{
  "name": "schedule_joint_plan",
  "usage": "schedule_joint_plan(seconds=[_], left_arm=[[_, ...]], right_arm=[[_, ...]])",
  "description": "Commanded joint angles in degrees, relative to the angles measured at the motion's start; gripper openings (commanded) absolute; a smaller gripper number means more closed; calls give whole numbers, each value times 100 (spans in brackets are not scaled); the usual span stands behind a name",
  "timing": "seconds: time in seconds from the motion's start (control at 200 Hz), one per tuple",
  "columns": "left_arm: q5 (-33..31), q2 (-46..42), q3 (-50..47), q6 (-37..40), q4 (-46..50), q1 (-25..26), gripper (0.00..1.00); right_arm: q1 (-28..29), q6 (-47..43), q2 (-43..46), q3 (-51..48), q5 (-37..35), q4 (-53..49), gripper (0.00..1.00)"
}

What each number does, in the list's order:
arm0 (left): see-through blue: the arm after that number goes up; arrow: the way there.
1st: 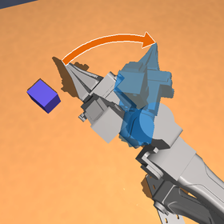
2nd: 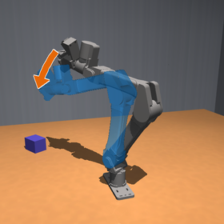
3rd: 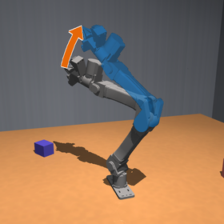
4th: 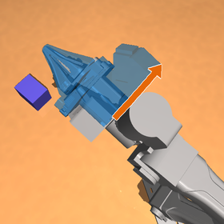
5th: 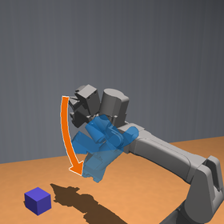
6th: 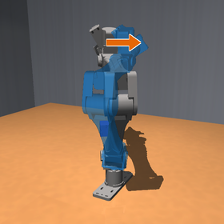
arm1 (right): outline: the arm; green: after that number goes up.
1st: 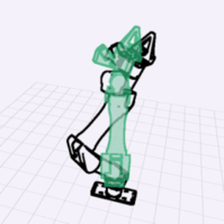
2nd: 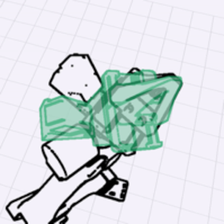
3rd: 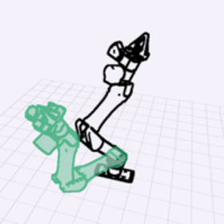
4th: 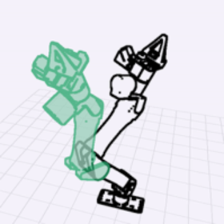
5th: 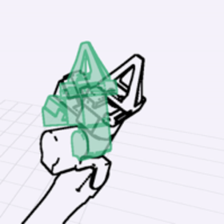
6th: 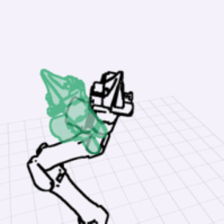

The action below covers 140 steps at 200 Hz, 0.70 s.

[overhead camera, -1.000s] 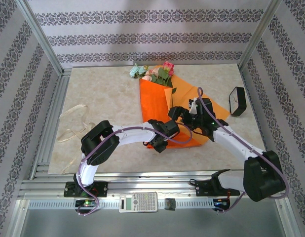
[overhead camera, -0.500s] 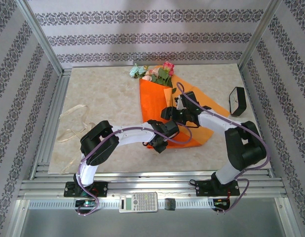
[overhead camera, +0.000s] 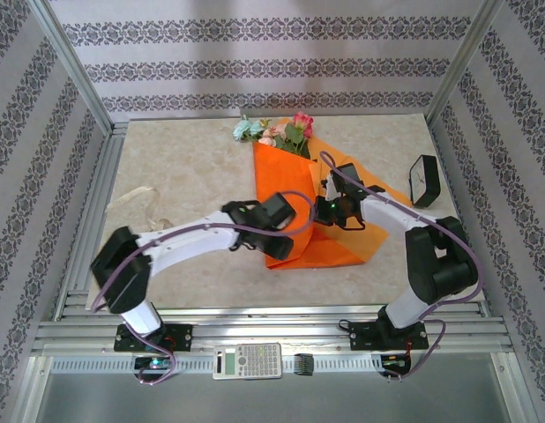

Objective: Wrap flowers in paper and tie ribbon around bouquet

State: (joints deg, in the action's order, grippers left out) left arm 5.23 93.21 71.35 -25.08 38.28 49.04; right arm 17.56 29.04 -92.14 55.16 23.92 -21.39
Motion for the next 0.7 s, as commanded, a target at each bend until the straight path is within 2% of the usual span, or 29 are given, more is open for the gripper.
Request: schedule_joint_plan(seconds=[0.0,0.09,0.215,0.32,0.47,0.694], left_arm=[[1189,-62,-522,-938,-411,-591,64],[1830,103,-714,-1211,-813,-895,61],[2173,478,-609,-1276,-1020,-957,54],[2085,752,-541,-1260,-911,-955,53],[1846,716,-618,-1308,-927,-960,55],[1974,957,-631,-1467,-1127,-958,56]], right_arm=[[-88,-310,-135,180,244,-210,0],[-136,-354,-220,159,285,-208,0],[-177,-382,-304,120,323,-212,0],[-208,-400,-288,92,306,-225,0],[-264,-547,-300,114,228,-351,0],[-280,-706,-240,49,302,-482,0]])
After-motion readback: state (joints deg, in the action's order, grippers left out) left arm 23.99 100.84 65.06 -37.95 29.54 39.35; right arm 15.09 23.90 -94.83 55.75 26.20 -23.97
